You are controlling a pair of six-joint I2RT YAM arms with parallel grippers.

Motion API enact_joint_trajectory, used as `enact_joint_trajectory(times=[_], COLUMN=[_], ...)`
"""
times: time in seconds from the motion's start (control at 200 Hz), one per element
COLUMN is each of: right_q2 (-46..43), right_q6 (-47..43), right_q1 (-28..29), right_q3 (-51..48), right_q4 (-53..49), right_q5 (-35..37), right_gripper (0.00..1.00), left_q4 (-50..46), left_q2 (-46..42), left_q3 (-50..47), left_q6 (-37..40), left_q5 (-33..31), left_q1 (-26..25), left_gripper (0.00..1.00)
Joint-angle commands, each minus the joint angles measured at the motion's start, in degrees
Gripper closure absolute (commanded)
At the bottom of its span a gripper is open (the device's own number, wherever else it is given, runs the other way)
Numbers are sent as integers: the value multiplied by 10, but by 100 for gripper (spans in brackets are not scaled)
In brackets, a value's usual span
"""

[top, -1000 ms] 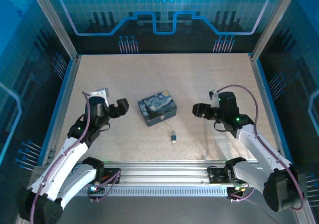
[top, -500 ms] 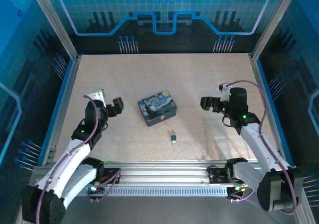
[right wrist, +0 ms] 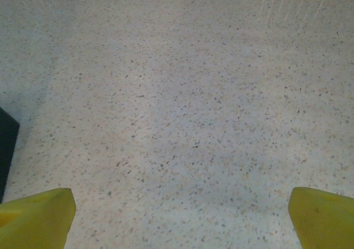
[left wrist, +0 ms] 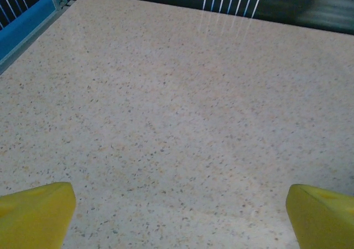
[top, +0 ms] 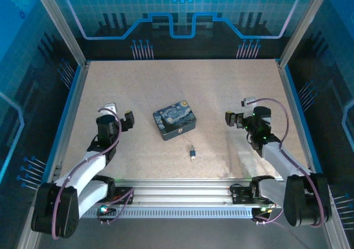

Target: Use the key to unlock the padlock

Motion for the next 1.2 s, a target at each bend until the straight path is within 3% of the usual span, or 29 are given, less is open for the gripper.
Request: enact_joint_trajectory(times=[0.0,0.115,0.335,0.55,0.8,0.96,1.196], right_q2=[29,68,133,212,230,230,231], right_q6=[-20,-19,-27,-30,-35,-38,-42], right_q1=[-14,-17,-24,-29,-24,-16,-10], right_q3=[-21,-30,-28,-36,-1,2,4], right_q4=[131,191,250,328,278,270,270], right_q5=[11,7,0,-26,-20,-5,6], right_gripper=[0,0,0,0,0,0,0], left_q4=[118,187,409,602,499,315,328], left_q2=[31,77,208,354,328,315,315], left_q3=[-17,-27,-55,-77,-42,46,41], left_q6=[40,55,83,93,87,80,73], left_q5=[10,32,89,100,120,149,154], left_q1=[12,22,31,35,43,56,64], left_gripper=[1,1,1,1,1,1,1])
